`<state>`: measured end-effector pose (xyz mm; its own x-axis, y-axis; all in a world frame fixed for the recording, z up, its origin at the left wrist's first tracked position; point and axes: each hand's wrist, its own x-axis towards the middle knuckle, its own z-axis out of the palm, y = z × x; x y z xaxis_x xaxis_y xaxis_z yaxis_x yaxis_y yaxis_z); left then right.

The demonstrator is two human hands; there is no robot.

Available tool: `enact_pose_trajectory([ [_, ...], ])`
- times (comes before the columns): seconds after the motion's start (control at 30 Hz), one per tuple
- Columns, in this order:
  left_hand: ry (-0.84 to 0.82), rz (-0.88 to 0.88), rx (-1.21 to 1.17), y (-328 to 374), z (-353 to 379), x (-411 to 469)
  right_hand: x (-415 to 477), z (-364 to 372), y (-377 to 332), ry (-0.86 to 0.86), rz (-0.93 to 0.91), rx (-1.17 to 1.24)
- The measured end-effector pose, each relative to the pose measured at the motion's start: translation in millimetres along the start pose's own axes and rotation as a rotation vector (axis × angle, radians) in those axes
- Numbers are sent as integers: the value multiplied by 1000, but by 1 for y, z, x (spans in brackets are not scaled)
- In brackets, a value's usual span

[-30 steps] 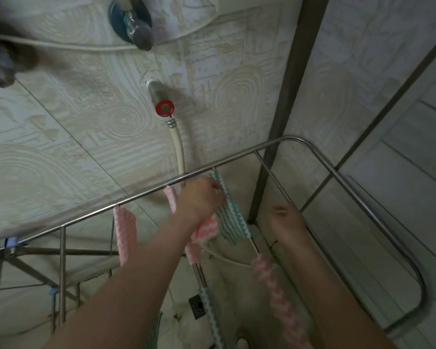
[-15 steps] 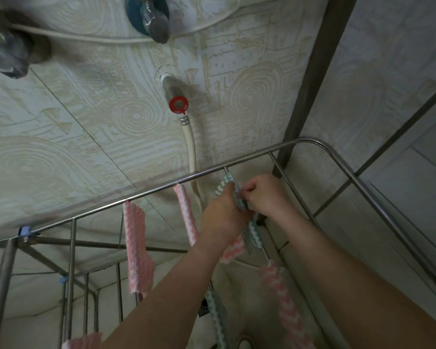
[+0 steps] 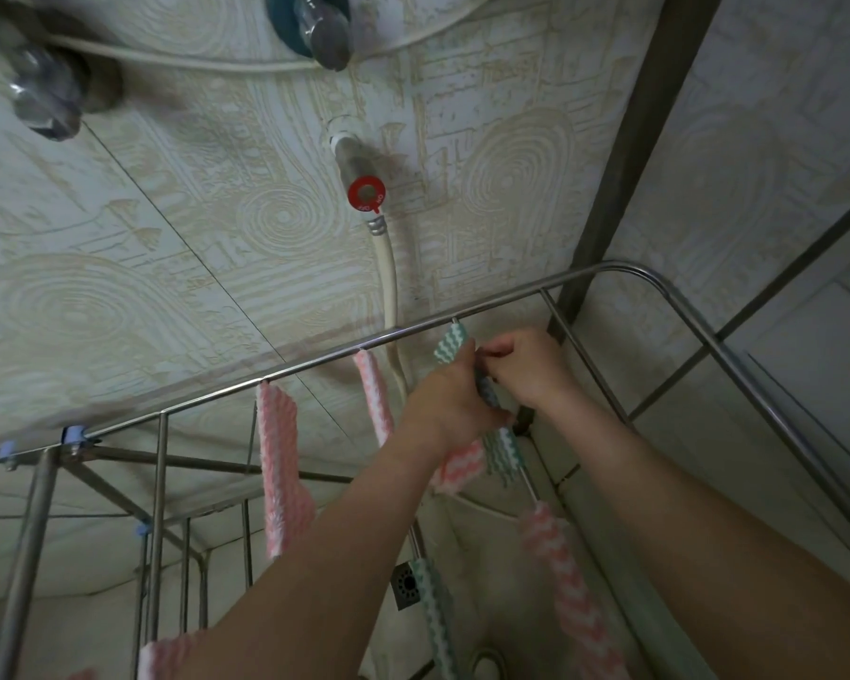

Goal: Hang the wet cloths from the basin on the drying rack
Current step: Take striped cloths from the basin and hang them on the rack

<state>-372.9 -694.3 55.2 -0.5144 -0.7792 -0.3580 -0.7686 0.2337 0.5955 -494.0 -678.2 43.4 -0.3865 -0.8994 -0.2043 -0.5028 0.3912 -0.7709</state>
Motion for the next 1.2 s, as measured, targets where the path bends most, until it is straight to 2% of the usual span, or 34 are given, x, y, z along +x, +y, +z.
enact_pose_trajectory([
  [0.1, 1, 4, 10, -1, -3, -1, -5, 6, -2, 83, -23, -20],
  [0.27, -17, 22, -36, 2, -2, -3, -12, 8, -4, 132, -222, -225],
  [0.47, -45, -26, -68, 3, 1, -2, -14, 5, 1, -27, -80, 10],
  [0.73, -126, -41, -152, 12, -4, -16, -23, 4, -3, -49, -31, 10],
  [0.87, -70, -52, -63, 11, -3, -26, -35, -25, 12, -225, 50, -53],
  [0.97, 66, -41, 58, 5, 8, -42, -61, -43, 33, -365, 47, -162],
  [1.1, 108, 31, 295, 1, 27, -60, -87, -36, 45, -318, -150, -489],
  [1.2, 164, 75, 348, 1, 40, -59, -90, -29, 45, -229, -282, -490],
])
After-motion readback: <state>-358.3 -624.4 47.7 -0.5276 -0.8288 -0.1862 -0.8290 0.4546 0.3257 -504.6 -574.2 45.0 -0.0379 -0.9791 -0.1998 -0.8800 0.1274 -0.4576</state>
